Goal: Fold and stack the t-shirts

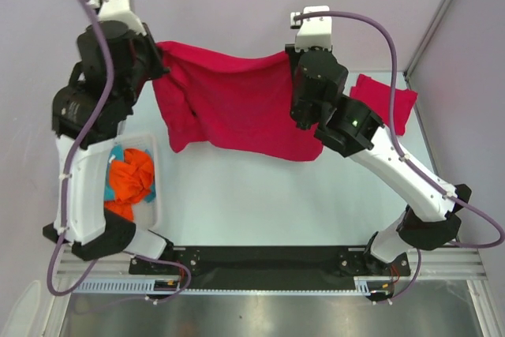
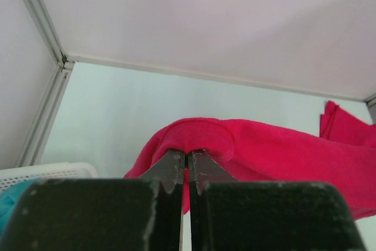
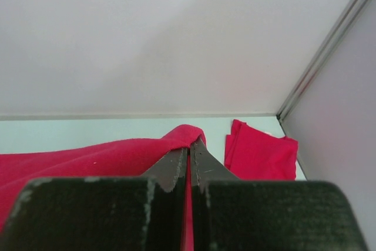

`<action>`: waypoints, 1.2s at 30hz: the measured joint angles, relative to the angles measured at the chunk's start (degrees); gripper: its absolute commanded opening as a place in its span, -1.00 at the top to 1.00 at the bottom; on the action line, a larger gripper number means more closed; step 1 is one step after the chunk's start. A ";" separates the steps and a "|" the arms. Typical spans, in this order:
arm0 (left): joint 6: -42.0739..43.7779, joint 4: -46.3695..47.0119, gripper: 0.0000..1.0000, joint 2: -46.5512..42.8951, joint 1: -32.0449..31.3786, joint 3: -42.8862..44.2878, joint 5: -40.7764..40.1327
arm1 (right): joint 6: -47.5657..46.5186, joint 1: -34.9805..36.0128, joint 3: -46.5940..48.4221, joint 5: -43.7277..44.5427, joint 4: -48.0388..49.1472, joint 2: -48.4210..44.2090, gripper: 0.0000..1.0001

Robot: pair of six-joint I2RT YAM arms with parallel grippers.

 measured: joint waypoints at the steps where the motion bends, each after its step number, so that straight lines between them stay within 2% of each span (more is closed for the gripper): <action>1: 0.00 0.00 1.00 -1.18 -0.15 0.00 -0.24 | -0.72 0.61 -0.09 0.68 0.90 0.00 1.00; 7: -0.02 0.17 1.00 -7.72 -0.85 -1.20 -1.88 | -7.08 5.29 -2.62 5.22 8.07 -0.79 1.00; 10: -0.02 0.63 1.00 -11.23 -1.79 -4.37 -2.62 | -13.35 8.98 -6.34 8.15 15.04 -1.99 1.00; 15: -0.07 1.77 1.00 -17.11 -2.23 -9.81 -3.08 | -28.39 17.00 -12.74 13.14 35.30 -3.48 1.00; 22: -0.11 1.20 1.00 -22.29 -2.27 -8.90 -2.67 | -50.40 24.68 -14.16 17.25 62.97 -2.60 1.00; 25: -0.07 0.90 1.00 -23.61 -2.27 -7.67 -2.56 | -57.64 26.05 -12.61 17.90 71.47 -0.55 1.00; 29: 0.04 0.28 1.00 -24.37 -2.27 -7.43 -2.51 | -64.46 26.51 -8.92 17.81 78.23 3.89 1.00; 36: 0.70 -0.37 1.00 -21.38 -2.27 -8.46 -1.07 | -67.98 21.92 -6.19 17.64 81.13 8.79 1.00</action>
